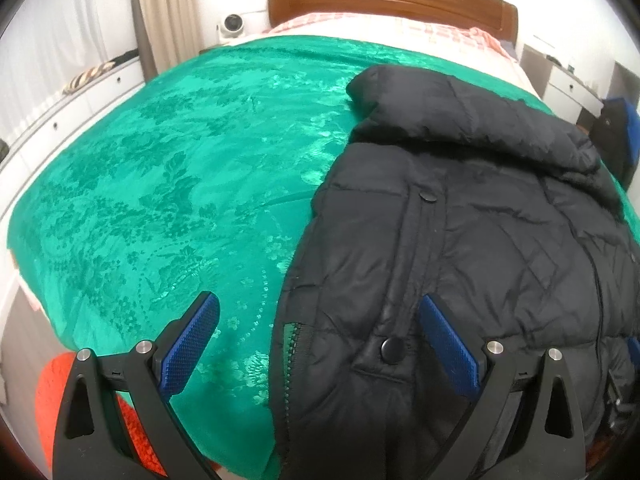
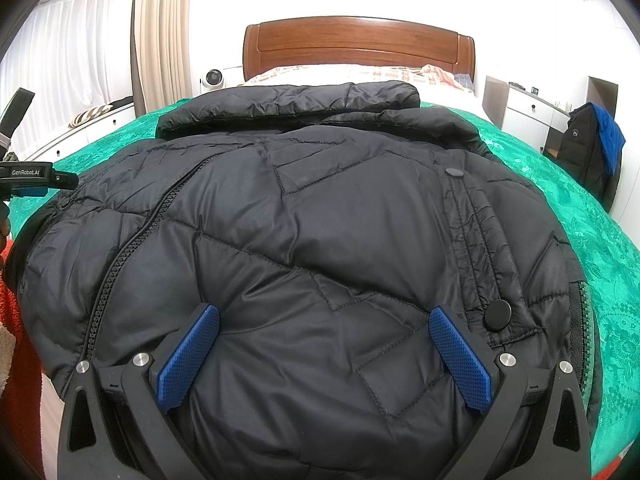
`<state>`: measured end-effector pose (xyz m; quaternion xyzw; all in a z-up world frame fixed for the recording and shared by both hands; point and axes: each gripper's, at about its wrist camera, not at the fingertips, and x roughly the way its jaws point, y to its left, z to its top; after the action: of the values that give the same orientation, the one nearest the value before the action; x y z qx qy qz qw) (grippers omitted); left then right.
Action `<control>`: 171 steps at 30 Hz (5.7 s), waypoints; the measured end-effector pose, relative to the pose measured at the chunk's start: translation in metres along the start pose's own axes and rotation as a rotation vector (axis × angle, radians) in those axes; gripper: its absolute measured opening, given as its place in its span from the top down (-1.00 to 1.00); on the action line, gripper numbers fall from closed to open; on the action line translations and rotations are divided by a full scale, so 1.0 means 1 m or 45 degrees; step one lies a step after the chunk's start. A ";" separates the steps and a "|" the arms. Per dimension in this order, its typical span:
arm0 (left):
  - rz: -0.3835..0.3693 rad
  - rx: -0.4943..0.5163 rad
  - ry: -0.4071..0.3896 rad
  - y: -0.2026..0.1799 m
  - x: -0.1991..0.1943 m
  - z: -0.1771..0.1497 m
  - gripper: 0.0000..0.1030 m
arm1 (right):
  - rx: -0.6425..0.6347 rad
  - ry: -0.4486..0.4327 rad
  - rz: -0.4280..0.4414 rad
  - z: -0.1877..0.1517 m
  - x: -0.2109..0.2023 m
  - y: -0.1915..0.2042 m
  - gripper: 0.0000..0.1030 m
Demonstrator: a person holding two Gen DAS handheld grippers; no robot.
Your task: Fold large clothes
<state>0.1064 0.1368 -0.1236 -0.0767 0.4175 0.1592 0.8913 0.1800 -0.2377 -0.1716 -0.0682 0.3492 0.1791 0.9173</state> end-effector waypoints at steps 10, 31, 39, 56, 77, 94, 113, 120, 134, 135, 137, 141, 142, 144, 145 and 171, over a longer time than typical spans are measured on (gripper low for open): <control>-0.003 0.017 0.006 -0.003 -0.002 -0.001 -0.95 | -0.001 -0.001 0.000 0.000 0.000 0.000 -1.00; -0.040 0.033 0.077 0.021 -0.016 -0.021 -0.95 | -0.001 -0.002 -0.001 -0.001 0.000 0.000 -1.00; -0.108 0.008 0.100 0.026 -0.017 -0.023 -0.95 | -0.002 -0.003 -0.002 -0.001 0.000 0.000 -1.00; -0.098 0.017 0.110 0.024 -0.015 -0.025 -0.95 | -0.003 -0.004 0.000 -0.001 0.000 0.000 -1.00; -0.096 0.021 0.123 0.023 -0.013 -0.025 -0.95 | -0.004 -0.005 -0.001 -0.002 0.000 0.000 -1.00; -0.094 0.025 0.124 0.021 -0.013 -0.025 -0.95 | -0.005 -0.006 -0.001 -0.002 0.000 0.000 -1.00; -0.368 -0.044 0.353 0.057 -0.006 -0.045 -0.95 | 0.141 0.205 -0.098 0.022 -0.068 -0.119 -0.99; -0.419 -0.028 0.476 0.053 0.013 -0.052 -0.96 | 0.520 0.451 0.231 0.000 -0.029 -0.174 -0.72; -0.592 0.000 0.610 0.037 -0.021 -0.065 0.73 | 0.423 0.556 0.350 0.047 -0.026 -0.173 0.63; -0.606 0.010 0.617 0.040 -0.027 -0.065 0.73 | 0.436 0.559 0.364 0.043 -0.035 -0.173 0.63; -0.642 0.024 0.652 0.050 -0.045 -0.070 0.73 | 0.479 0.586 0.408 0.037 -0.046 -0.179 0.64; -0.690 0.059 0.718 0.069 -0.089 -0.084 0.74 | 0.624 0.643 0.557 0.025 -0.076 -0.184 0.65; -0.701 0.056 0.721 0.073 -0.099 -0.084 0.74 | 0.660 0.631 0.598 0.023 -0.083 -0.184 0.65; -0.757 0.015 0.685 0.081 -0.123 -0.069 0.74 | 0.741 0.566 0.677 0.034 -0.094 -0.192 0.65; -0.781 0.001 0.651 0.083 -0.131 -0.053 0.74 | 0.776 0.513 0.709 0.046 -0.097 -0.200 0.65; -0.331 0.279 -0.168 -0.089 0.041 0.221 -0.90 | 0.638 -0.040 0.391 0.336 0.216 -0.261 -1.00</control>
<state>0.3209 0.1220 -0.0134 -0.0219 0.3596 0.0010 0.9329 0.6348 -0.3349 -0.0638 0.2171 0.3745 0.2250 0.8729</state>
